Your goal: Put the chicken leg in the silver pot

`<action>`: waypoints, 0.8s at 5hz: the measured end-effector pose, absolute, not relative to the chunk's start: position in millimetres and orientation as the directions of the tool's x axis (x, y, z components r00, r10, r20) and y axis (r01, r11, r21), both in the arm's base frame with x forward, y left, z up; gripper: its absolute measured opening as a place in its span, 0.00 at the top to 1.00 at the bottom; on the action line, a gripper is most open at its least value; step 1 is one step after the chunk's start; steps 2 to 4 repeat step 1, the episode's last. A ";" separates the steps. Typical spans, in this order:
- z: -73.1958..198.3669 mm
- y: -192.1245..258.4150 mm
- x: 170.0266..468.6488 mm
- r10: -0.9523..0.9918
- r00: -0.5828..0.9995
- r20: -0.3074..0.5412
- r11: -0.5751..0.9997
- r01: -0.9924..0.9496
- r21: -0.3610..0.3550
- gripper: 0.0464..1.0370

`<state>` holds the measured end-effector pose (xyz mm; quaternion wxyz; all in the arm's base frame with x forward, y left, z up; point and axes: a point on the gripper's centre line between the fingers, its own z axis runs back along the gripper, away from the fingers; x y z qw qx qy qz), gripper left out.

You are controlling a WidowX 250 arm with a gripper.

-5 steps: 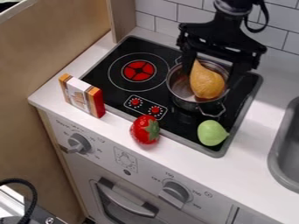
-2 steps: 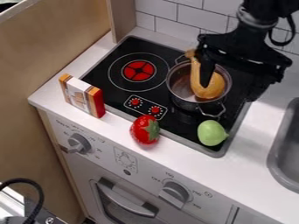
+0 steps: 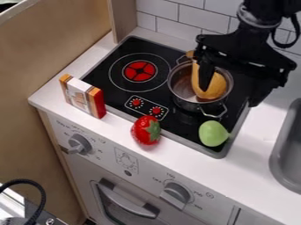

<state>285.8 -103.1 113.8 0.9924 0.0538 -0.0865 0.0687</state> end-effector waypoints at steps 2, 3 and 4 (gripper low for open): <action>121.5 -101.4 278.6 0.116 0.981 0.158 0.987 -0.132 0.095 0.04; 121.5 -101.4 278.6 0.116 0.981 0.158 0.987 -0.132 0.095 0.04; 121.5 -101.4 278.6 0.116 0.981 0.158 0.987 -0.132 0.095 0.04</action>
